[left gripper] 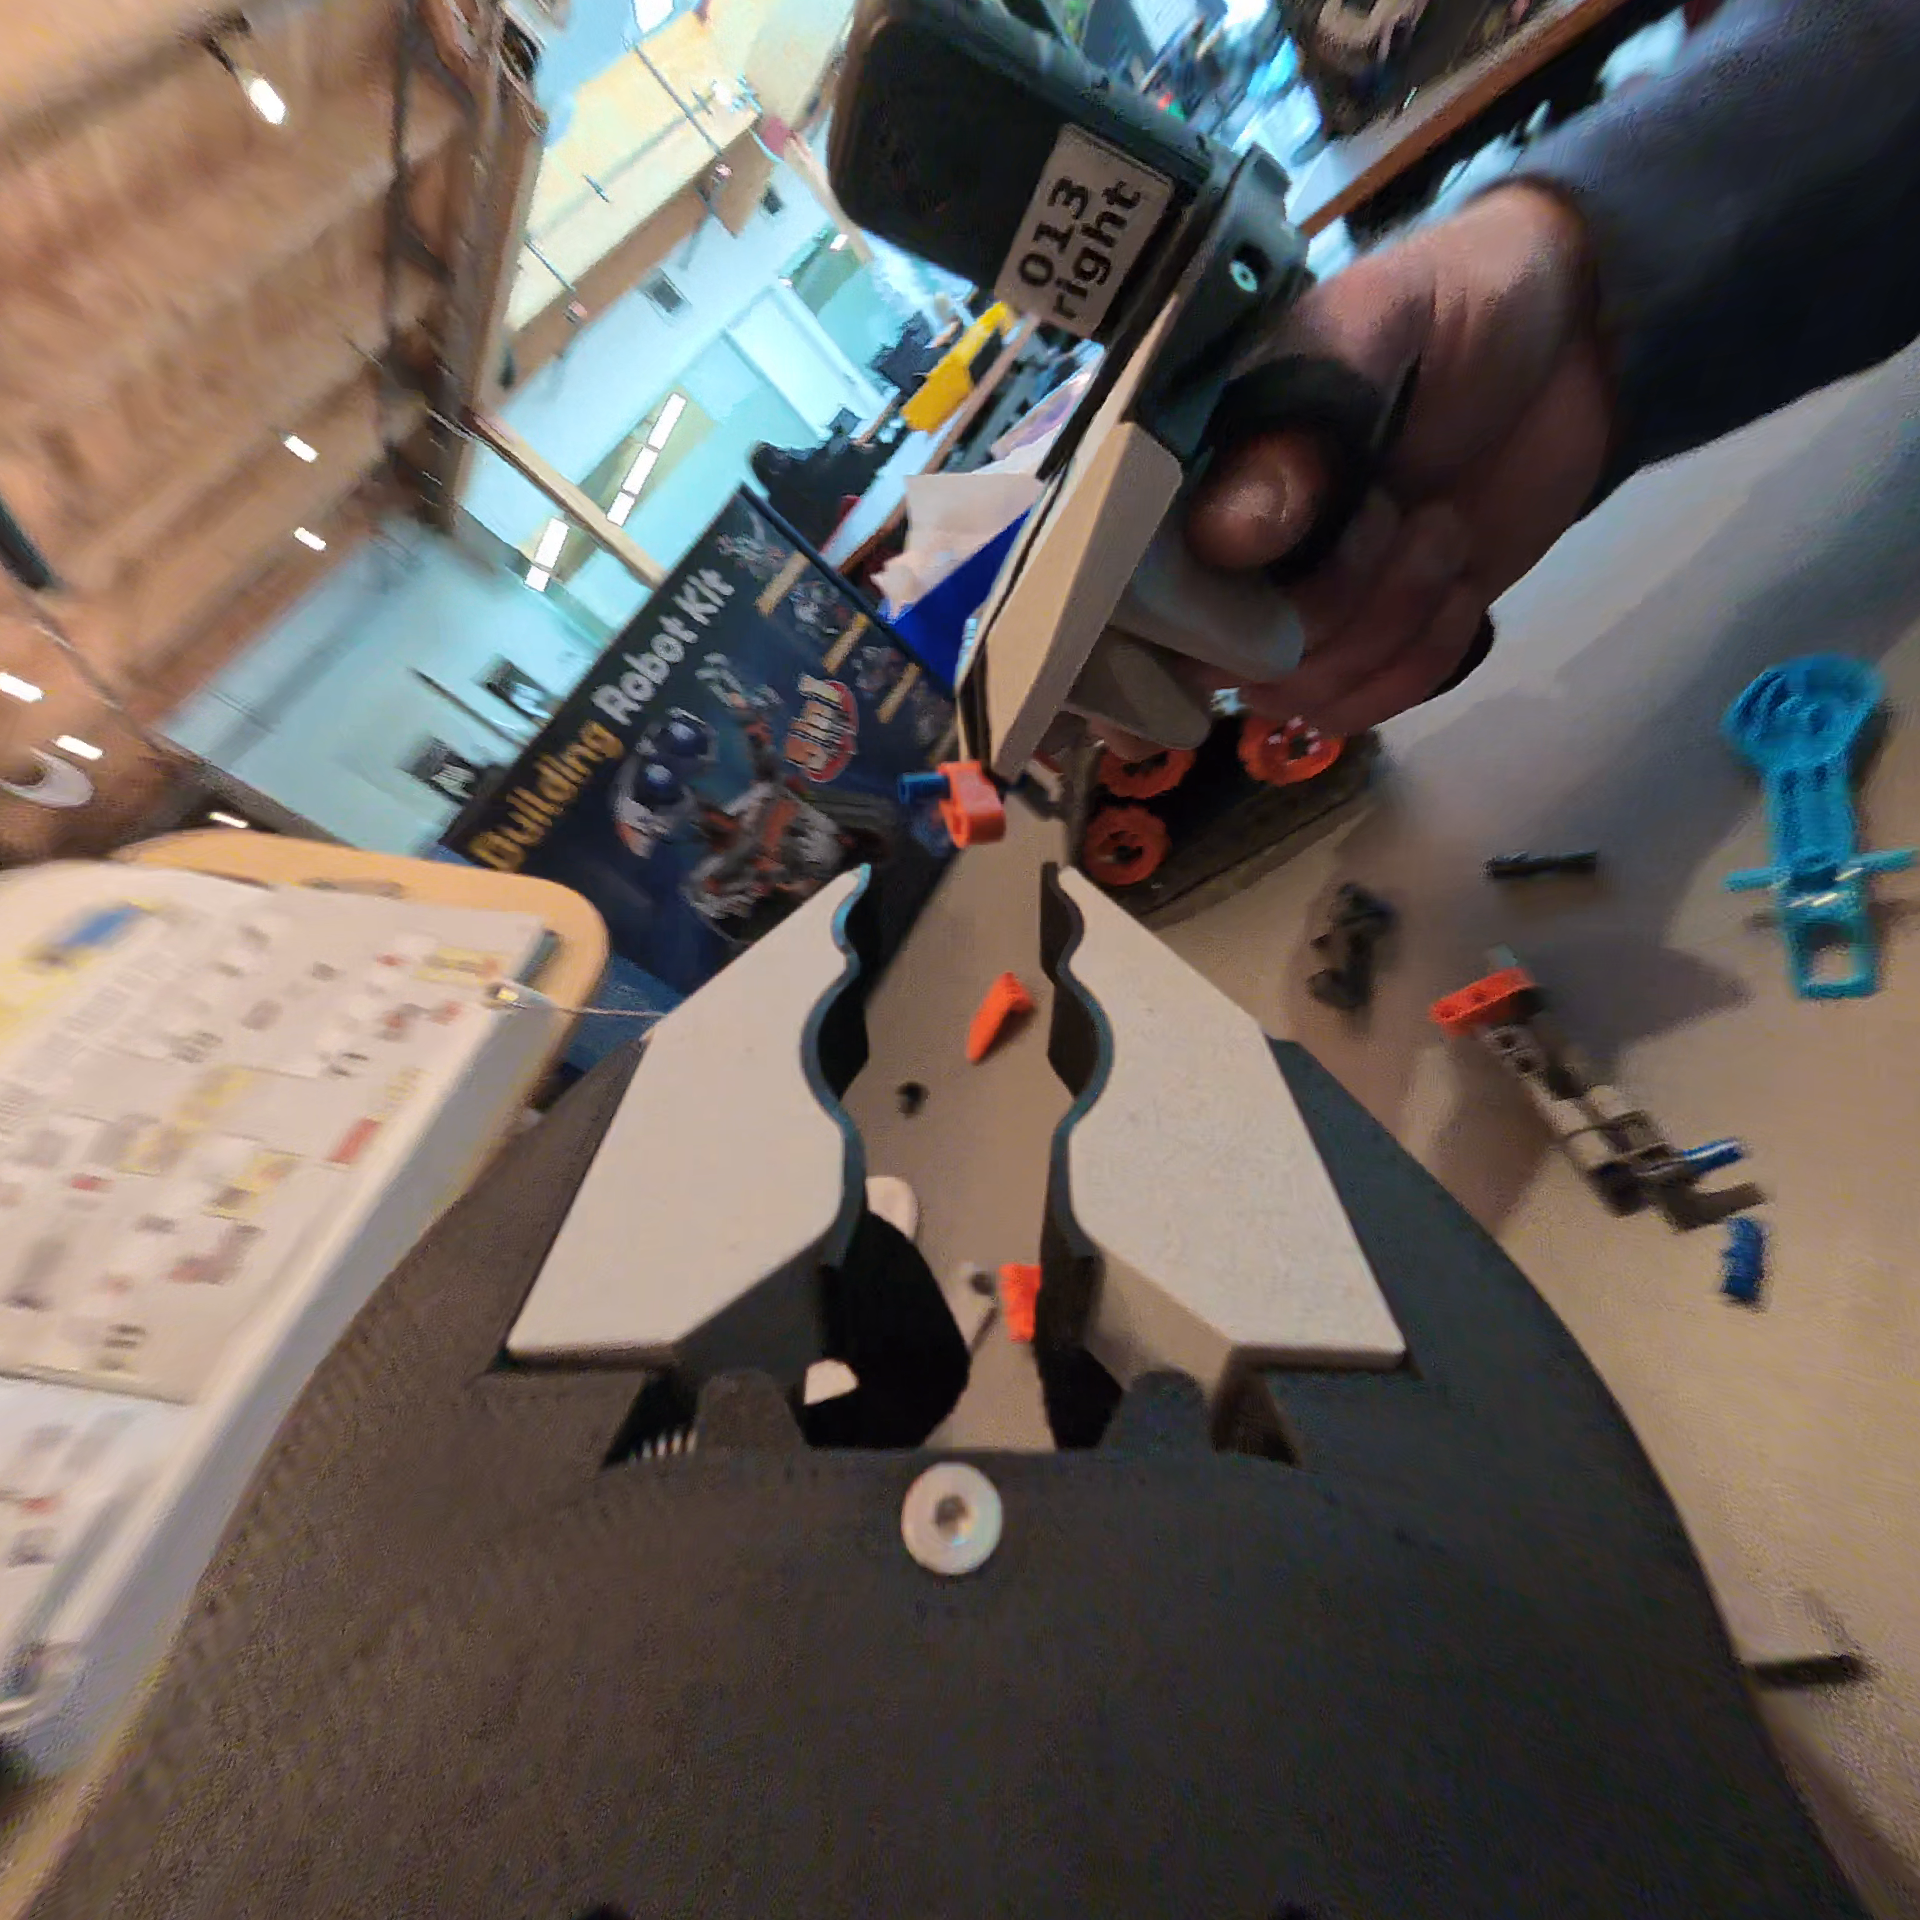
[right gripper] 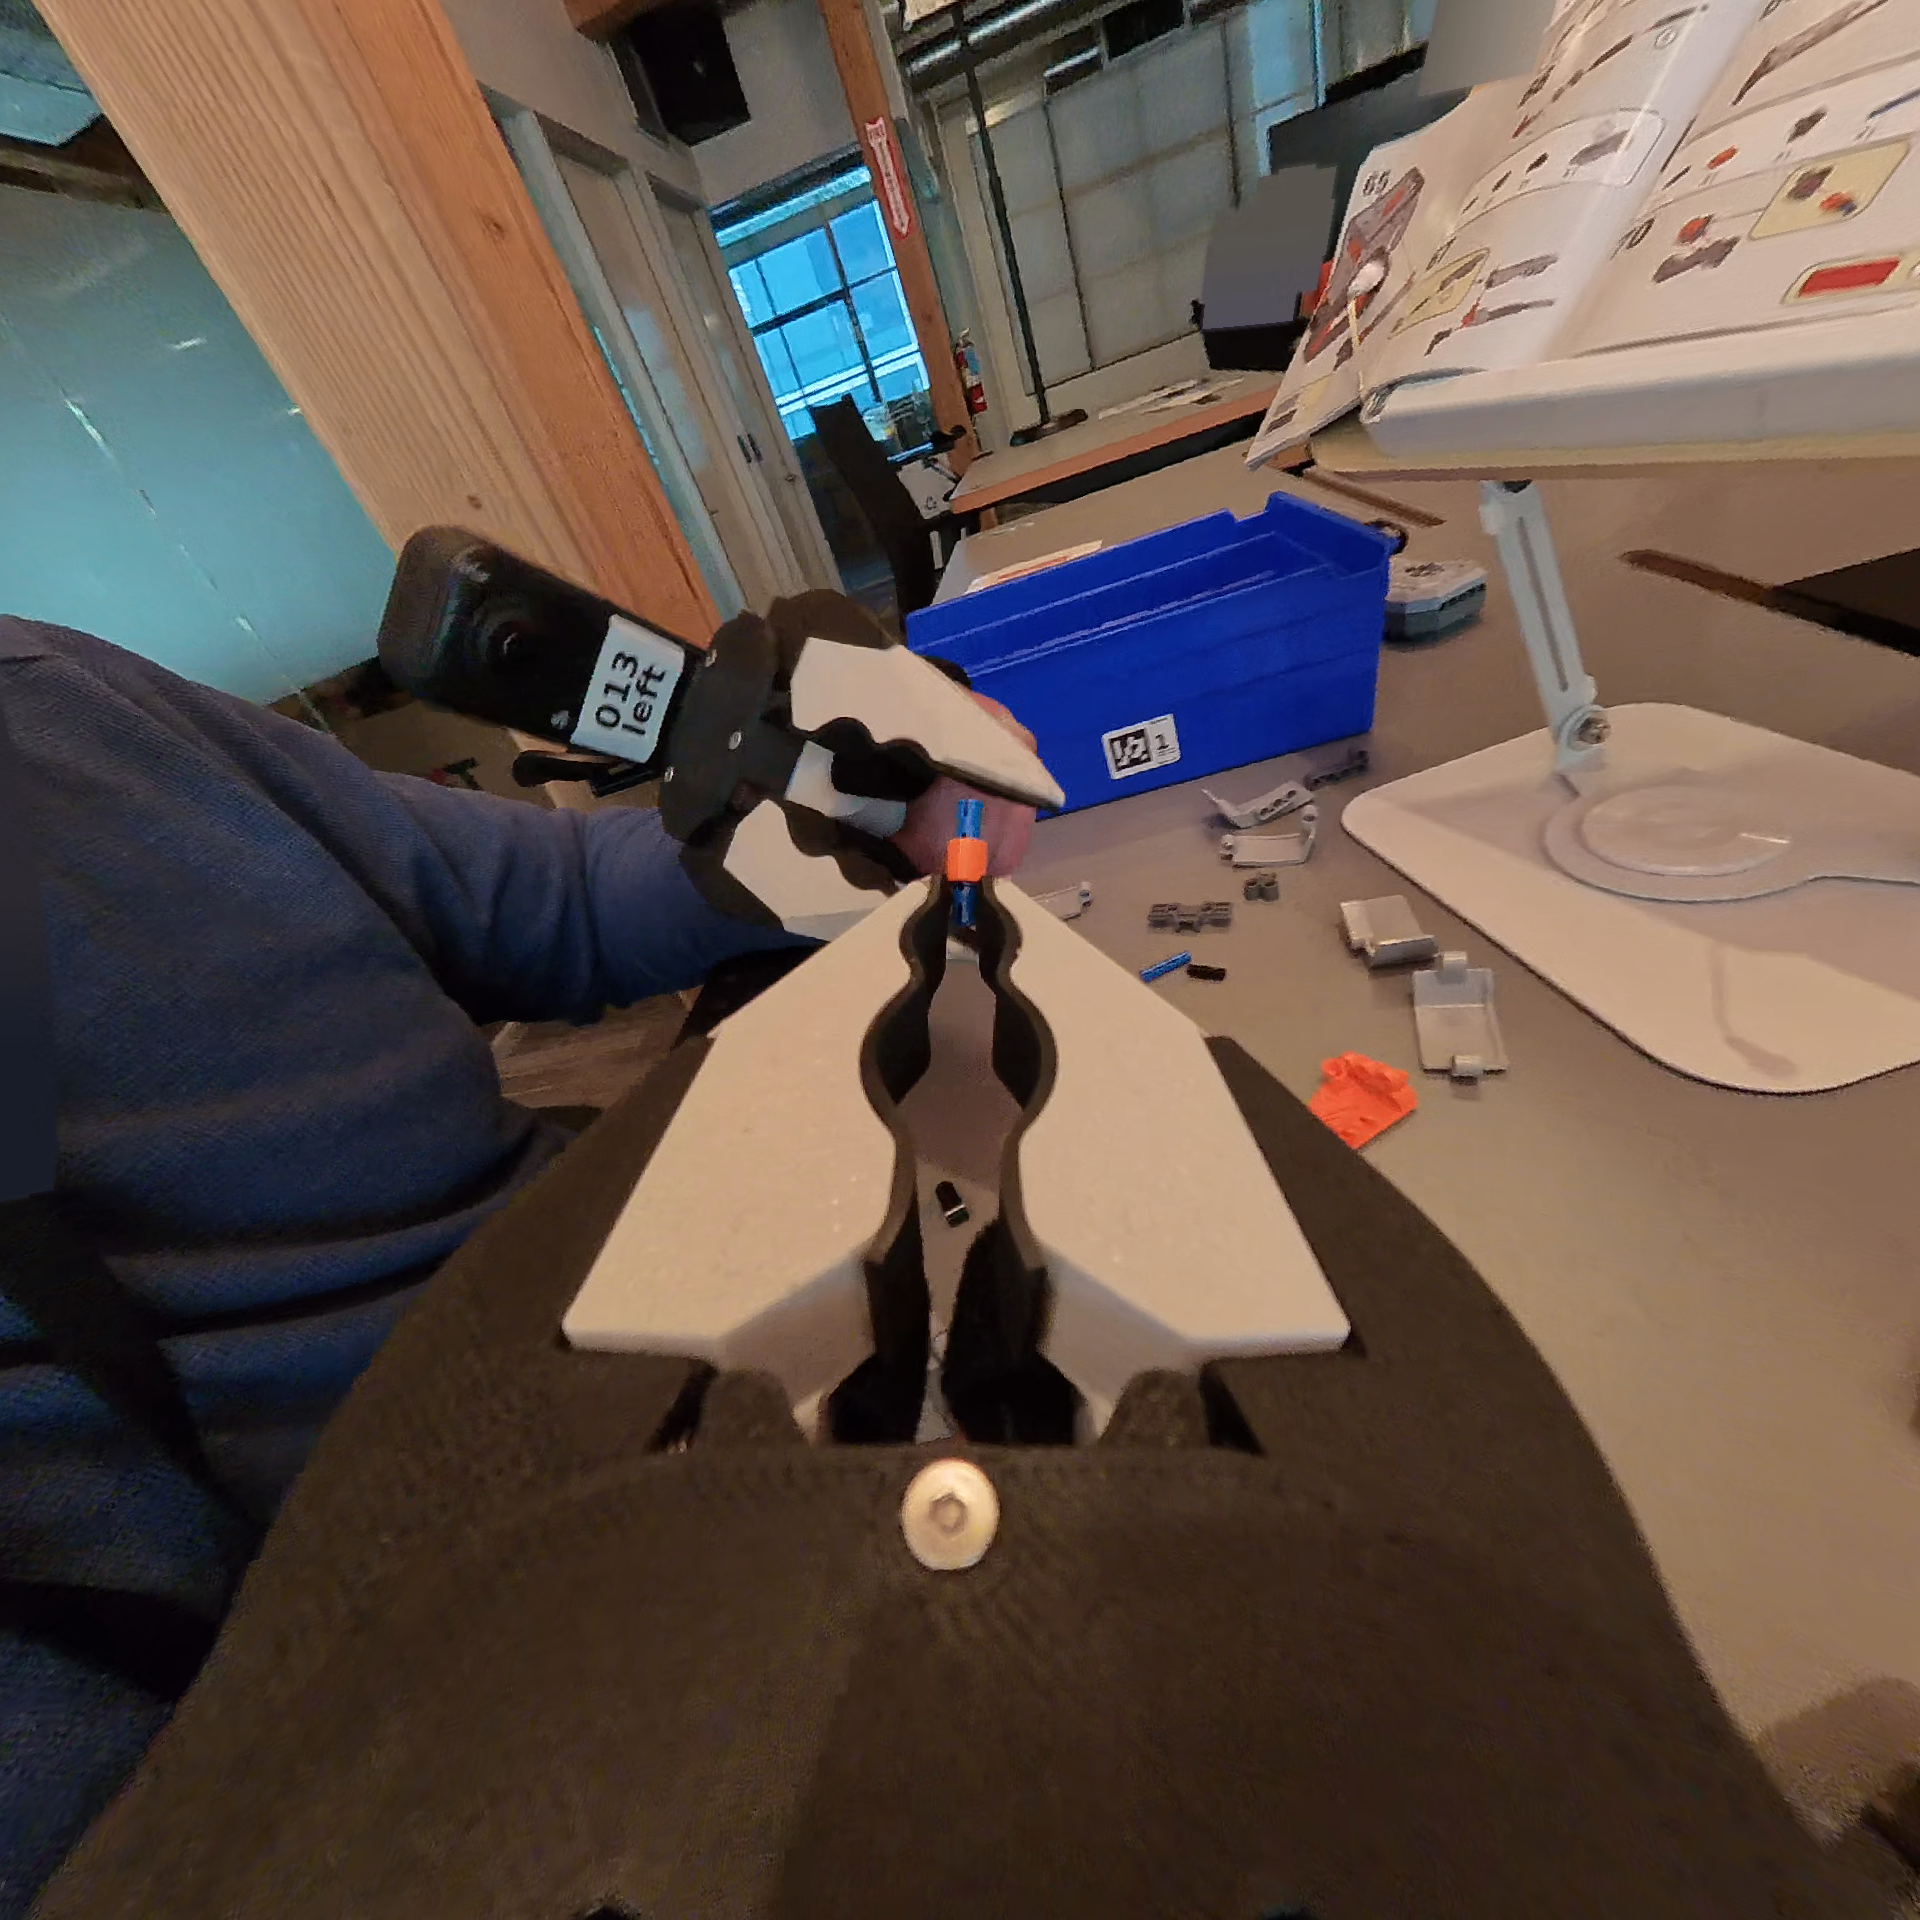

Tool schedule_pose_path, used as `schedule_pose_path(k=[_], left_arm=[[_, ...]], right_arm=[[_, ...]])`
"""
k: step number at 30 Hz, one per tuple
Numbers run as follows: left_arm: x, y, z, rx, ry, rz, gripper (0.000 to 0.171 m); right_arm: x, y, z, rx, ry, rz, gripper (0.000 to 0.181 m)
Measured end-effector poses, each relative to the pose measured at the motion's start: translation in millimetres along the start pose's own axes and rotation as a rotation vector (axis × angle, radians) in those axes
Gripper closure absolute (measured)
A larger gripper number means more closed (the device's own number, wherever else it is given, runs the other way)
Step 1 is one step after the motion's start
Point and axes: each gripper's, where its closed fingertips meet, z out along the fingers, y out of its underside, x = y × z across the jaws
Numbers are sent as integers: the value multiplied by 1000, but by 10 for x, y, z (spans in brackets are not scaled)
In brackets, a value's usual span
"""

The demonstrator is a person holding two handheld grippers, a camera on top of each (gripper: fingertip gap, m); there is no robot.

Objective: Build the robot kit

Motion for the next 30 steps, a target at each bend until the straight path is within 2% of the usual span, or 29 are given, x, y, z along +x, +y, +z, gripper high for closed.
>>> schedule_pose_path(k=[6, 10, 13, 14, 17, 20, 27, 30], left_arm=[[-13, -91, -46, -20, -151, 407, 135], [113, -32, -5, -62, -135, 579, 136], [130, -15, -9, -68, -144, 622, 148], [120, -21, -17, -66, -151, 628, 154], [136, 19, -8, -93, -133, 610, 155], [132, 80, 22, -131, -100, 510, 155], [162, 159, 69, -162, 5, 235, 155], [167, 165, 75, -168, 25, 182, 155]], right_arm=[[-70, 60, 59, -15, -63, 94, 179], [-94, 134, 81, -44, -105, 154, 179], [-89, 195, 85, -71, -114, 181, 179], [-91, 209, 86, -77, -117, 188, 179], [-65, 235, 87, -92, -97, 183, 179], [-12, 240, 87, -102, -35, 115, 178], [59, 230, 48, -218, 192, -347, 176], [72, 259, 48, -288, 266, -490, 179]])
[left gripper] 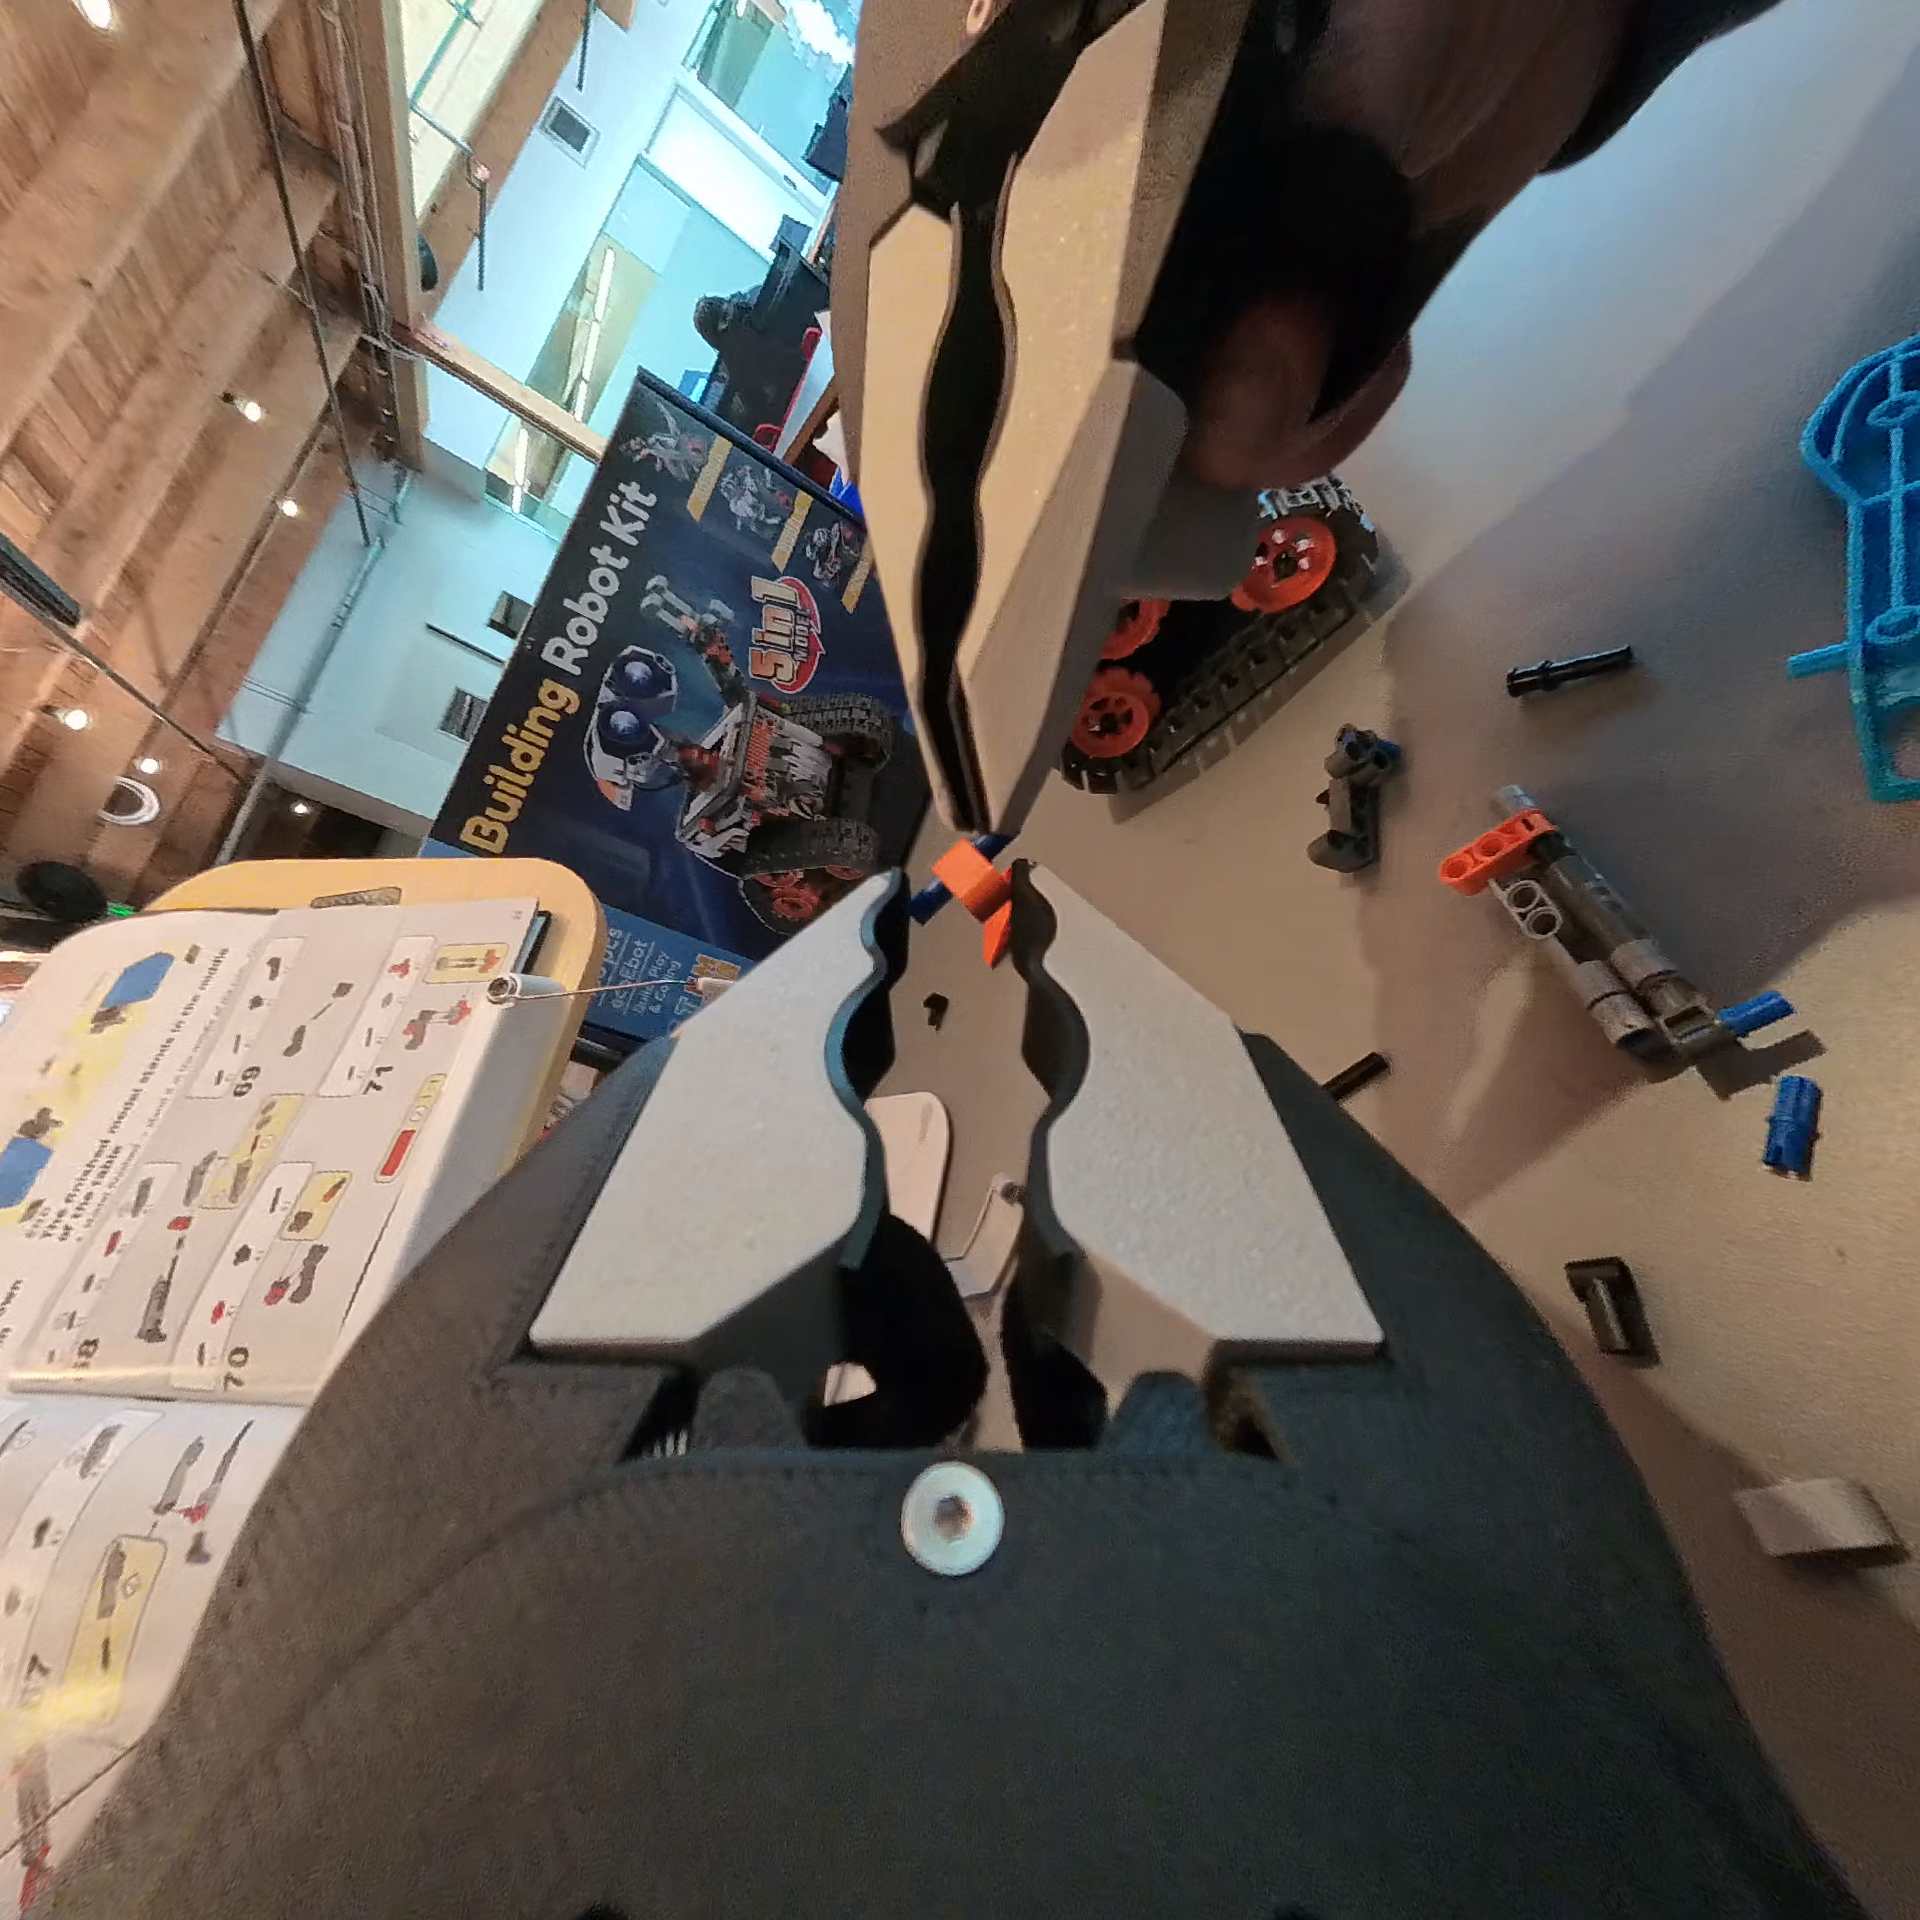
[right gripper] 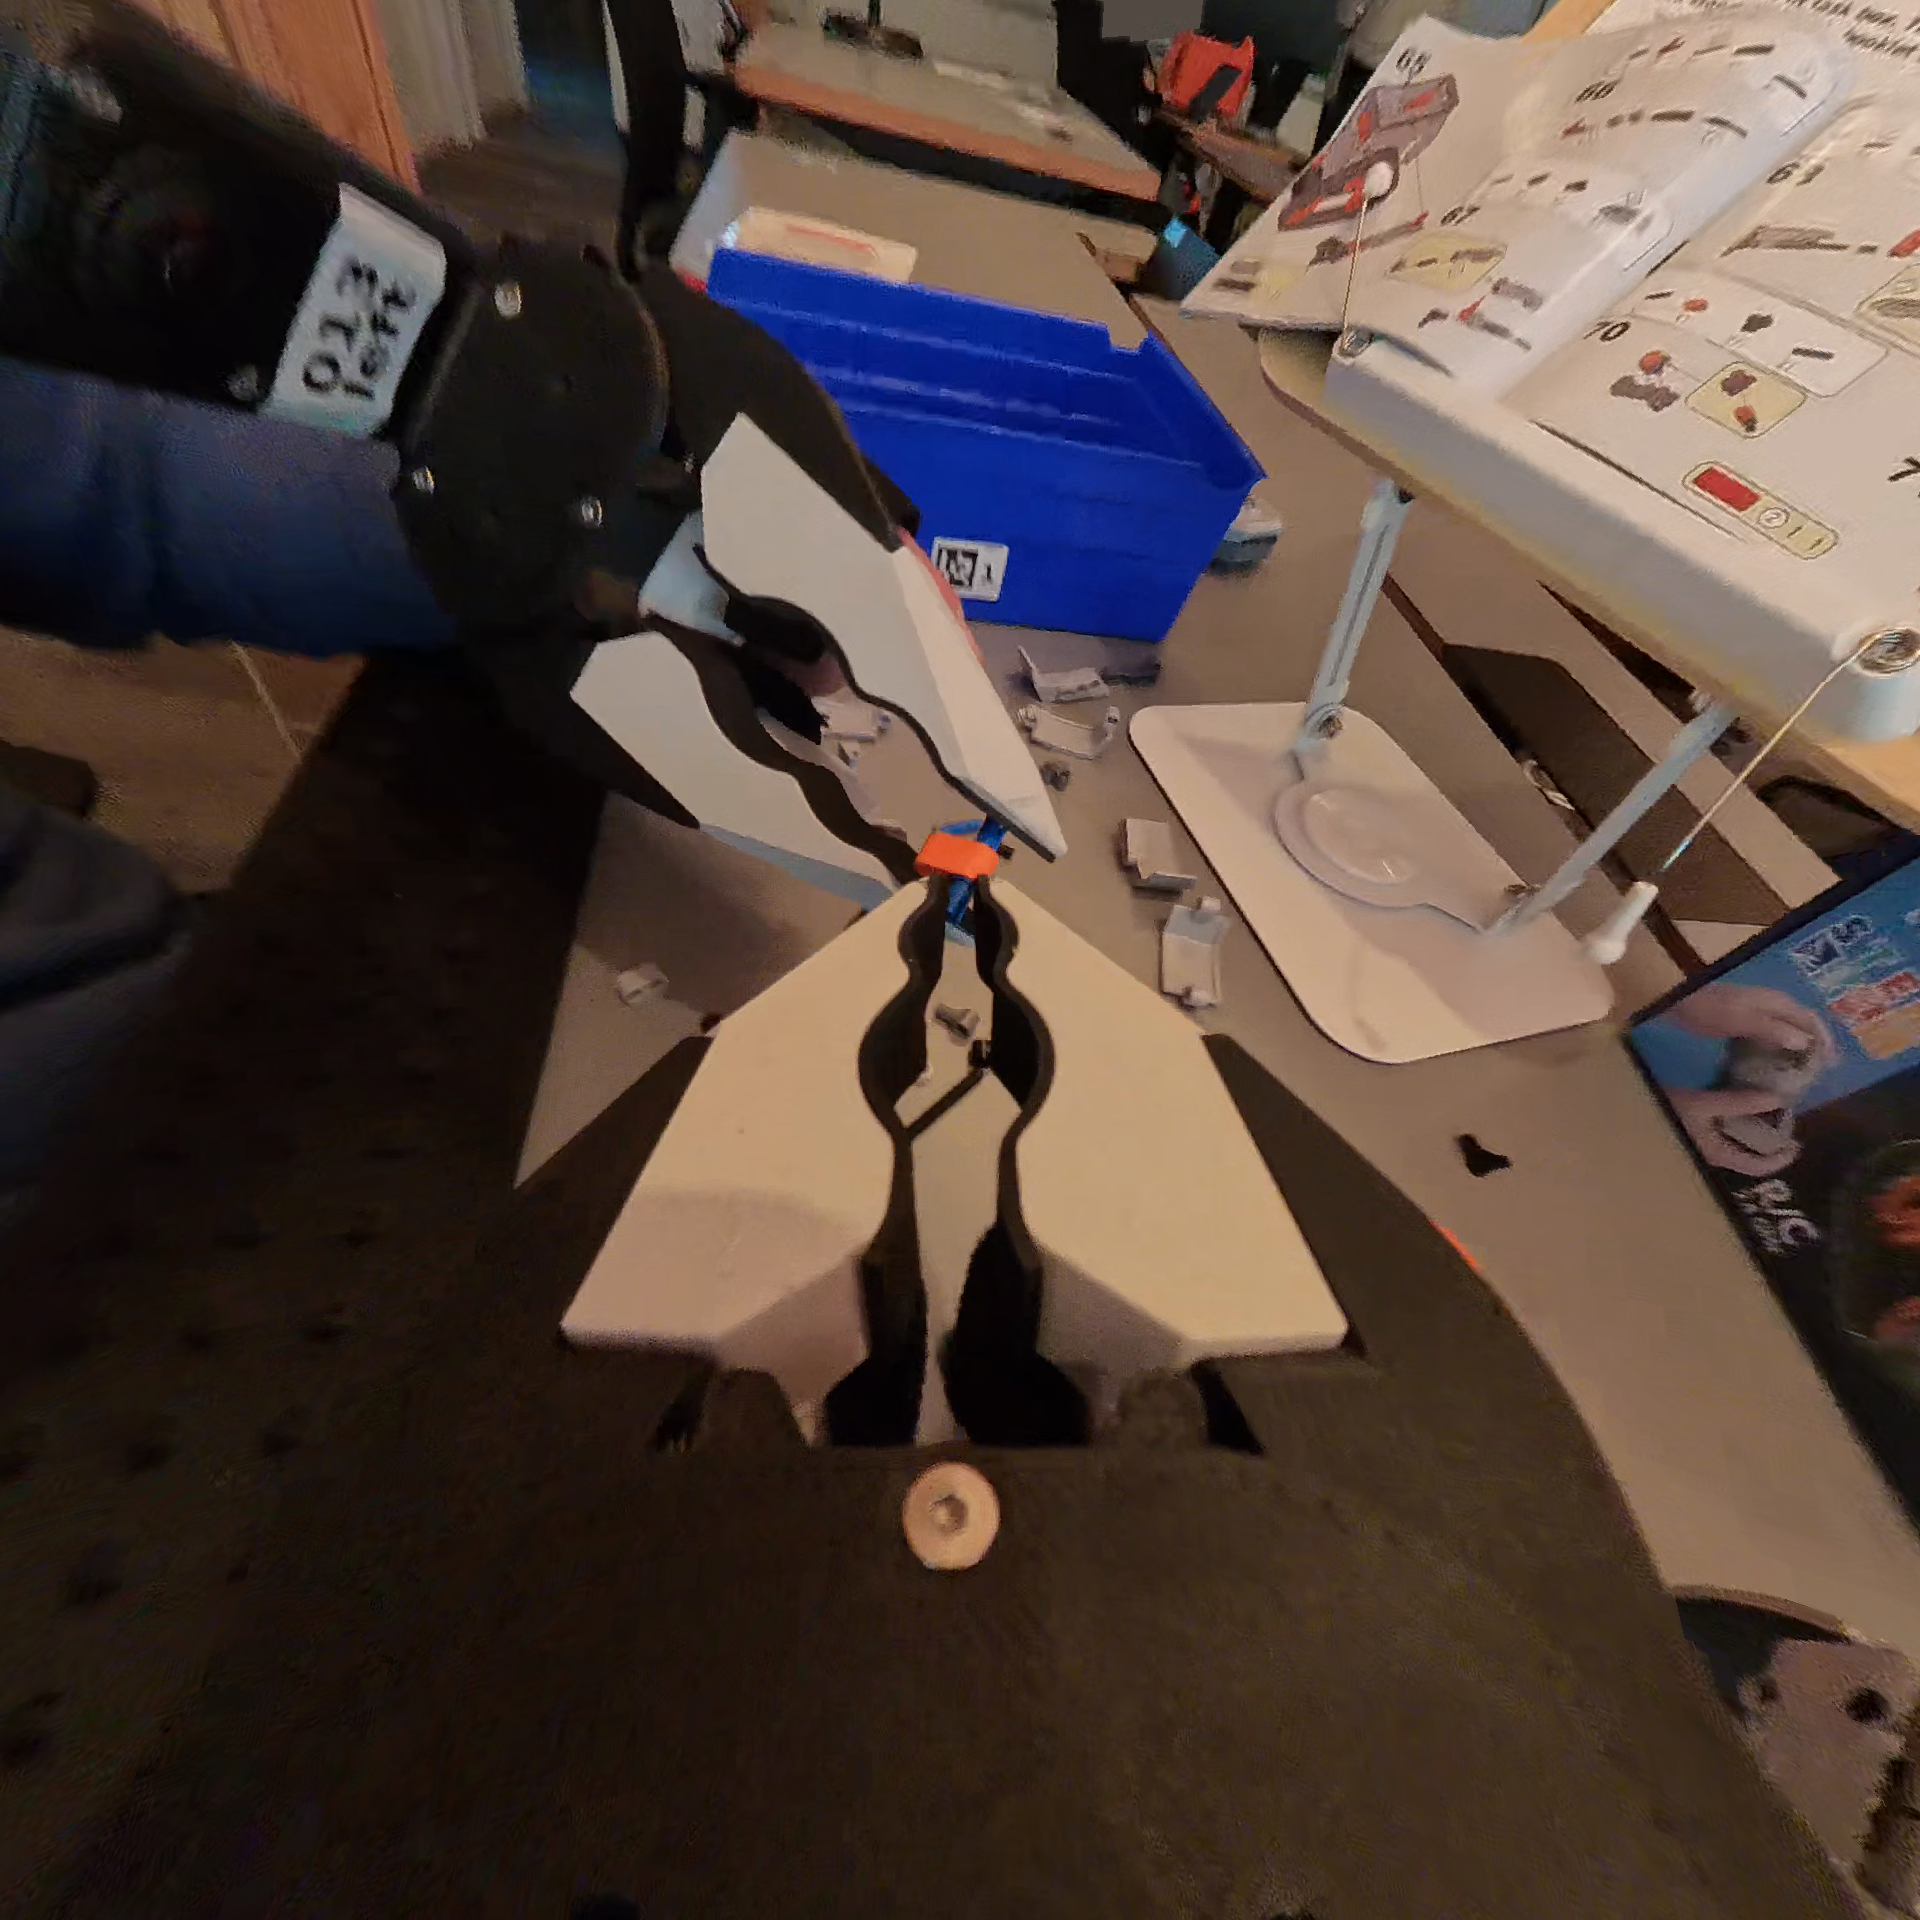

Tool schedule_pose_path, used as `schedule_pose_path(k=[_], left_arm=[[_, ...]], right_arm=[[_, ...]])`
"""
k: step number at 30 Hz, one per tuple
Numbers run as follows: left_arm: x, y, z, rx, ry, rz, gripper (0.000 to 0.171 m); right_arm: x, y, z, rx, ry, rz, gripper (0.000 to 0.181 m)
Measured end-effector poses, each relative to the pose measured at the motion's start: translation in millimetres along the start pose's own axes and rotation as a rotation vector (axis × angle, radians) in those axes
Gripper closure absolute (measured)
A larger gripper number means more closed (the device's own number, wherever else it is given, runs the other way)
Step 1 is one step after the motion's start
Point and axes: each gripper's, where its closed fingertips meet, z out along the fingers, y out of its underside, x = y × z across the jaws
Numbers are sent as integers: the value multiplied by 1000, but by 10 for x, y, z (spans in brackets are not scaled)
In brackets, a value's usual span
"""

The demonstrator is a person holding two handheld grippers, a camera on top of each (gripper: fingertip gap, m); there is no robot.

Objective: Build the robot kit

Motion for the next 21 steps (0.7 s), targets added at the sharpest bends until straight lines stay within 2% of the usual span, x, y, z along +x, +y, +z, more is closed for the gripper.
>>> schedule_pose_path(k=[8, 13, 21], left_arm=[[11, -16, 12, 5, 40, -99, 155], [47, -2, 28, -5, 67, -127, 155], [77, 3, 29, -3, 94, -140, 155]], right_arm=[[5, 112, -8, -140, 132, -308, 175], [2, 78, 3, -161, 205, -430, 176], [-9, 98, 1, -167, 214, -470, 179]])
